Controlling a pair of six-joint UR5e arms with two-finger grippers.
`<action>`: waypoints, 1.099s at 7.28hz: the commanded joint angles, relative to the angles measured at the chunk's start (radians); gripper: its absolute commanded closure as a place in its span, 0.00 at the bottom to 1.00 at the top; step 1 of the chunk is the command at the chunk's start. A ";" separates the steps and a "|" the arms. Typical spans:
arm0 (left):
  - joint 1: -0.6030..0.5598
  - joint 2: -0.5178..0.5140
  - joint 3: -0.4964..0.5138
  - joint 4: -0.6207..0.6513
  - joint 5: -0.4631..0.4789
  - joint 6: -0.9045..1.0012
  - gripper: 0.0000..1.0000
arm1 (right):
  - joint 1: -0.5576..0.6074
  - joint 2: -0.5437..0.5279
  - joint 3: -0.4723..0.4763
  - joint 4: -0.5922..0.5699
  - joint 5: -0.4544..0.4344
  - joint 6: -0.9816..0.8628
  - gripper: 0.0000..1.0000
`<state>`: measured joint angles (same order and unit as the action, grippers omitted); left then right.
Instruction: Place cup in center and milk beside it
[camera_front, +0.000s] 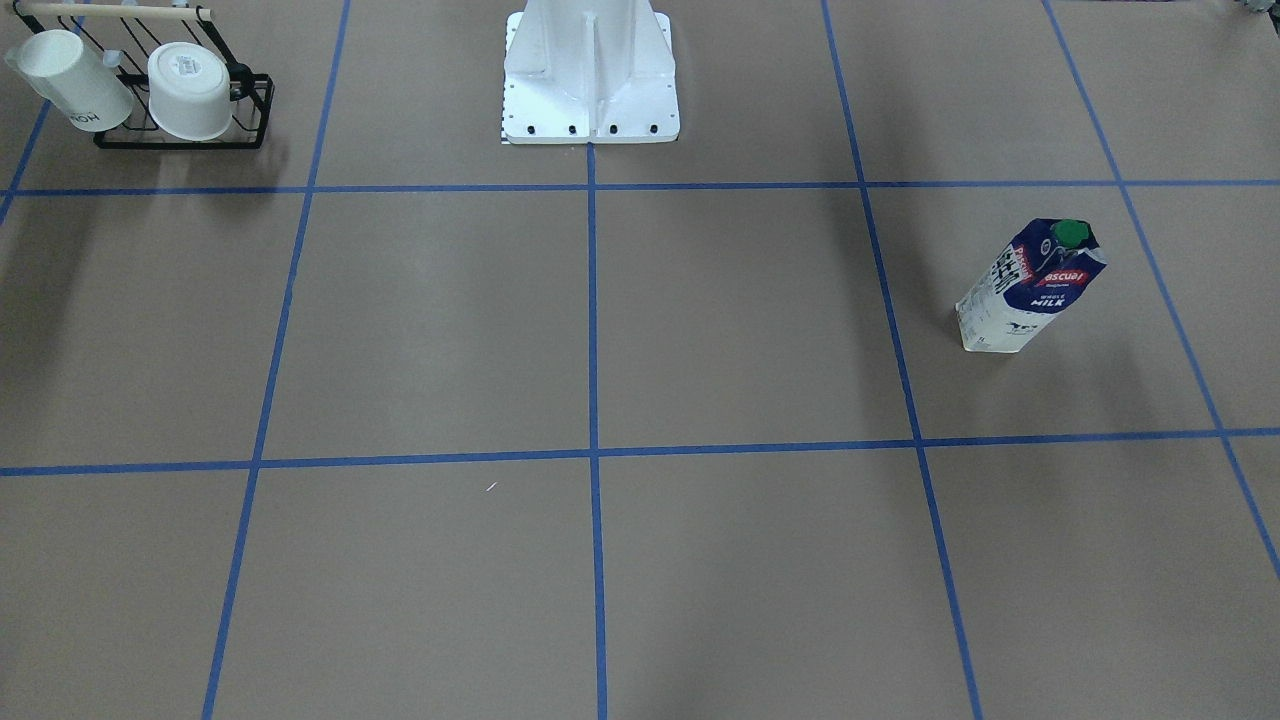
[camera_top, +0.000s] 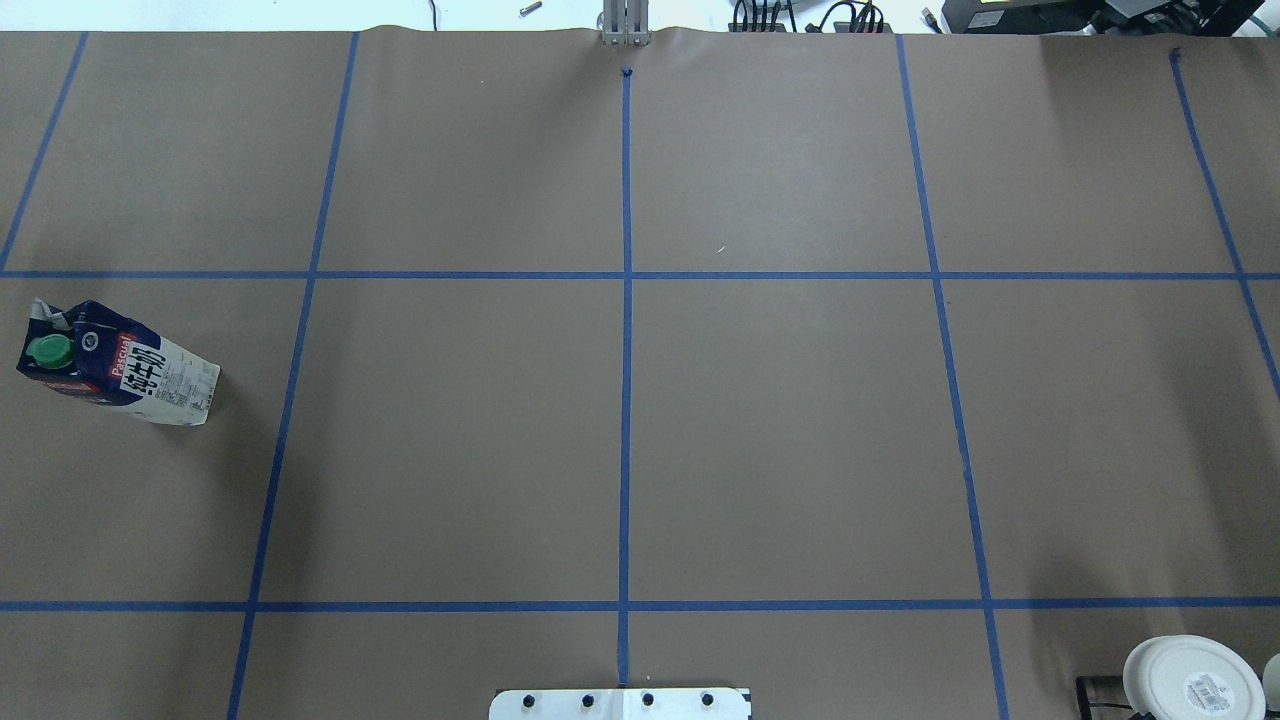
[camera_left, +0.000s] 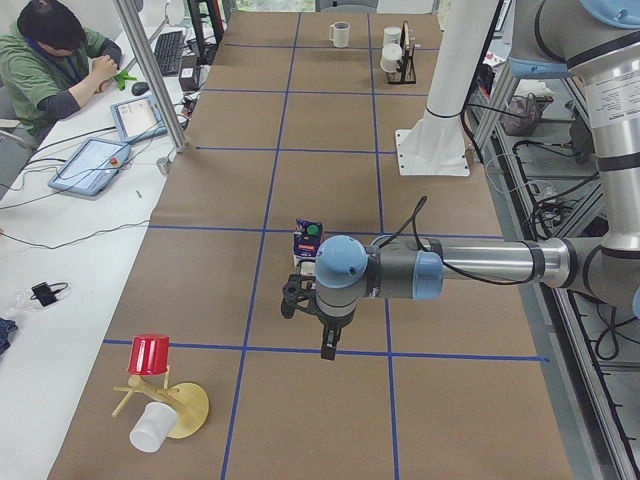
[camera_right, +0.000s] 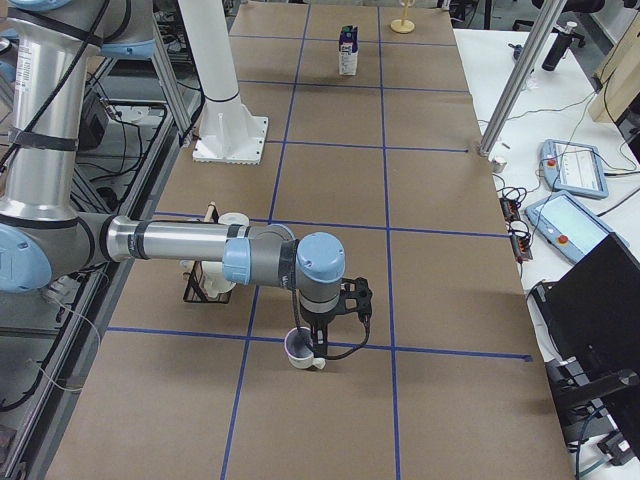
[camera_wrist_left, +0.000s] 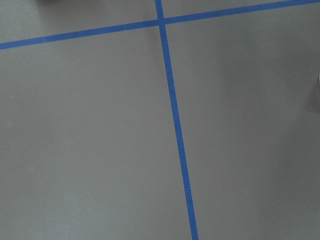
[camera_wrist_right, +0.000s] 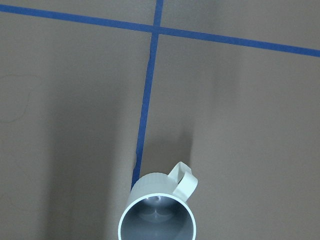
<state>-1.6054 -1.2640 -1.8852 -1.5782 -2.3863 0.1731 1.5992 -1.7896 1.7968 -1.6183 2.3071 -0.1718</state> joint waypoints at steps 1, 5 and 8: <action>0.001 0.000 -0.002 0.000 -0.004 0.000 0.01 | -0.001 0.001 -0.001 0.000 0.000 0.002 0.00; -0.001 -0.014 0.003 -0.182 0.001 -0.001 0.01 | 0.001 0.026 0.007 0.002 -0.003 -0.003 0.00; -0.013 -0.089 0.018 -0.230 0.004 -0.009 0.01 | 0.001 0.036 0.017 0.279 0.001 0.003 0.00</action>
<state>-1.6164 -1.3175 -1.8796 -1.7873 -2.3831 0.1659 1.5999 -1.7538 1.8261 -1.4960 2.3065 -0.1708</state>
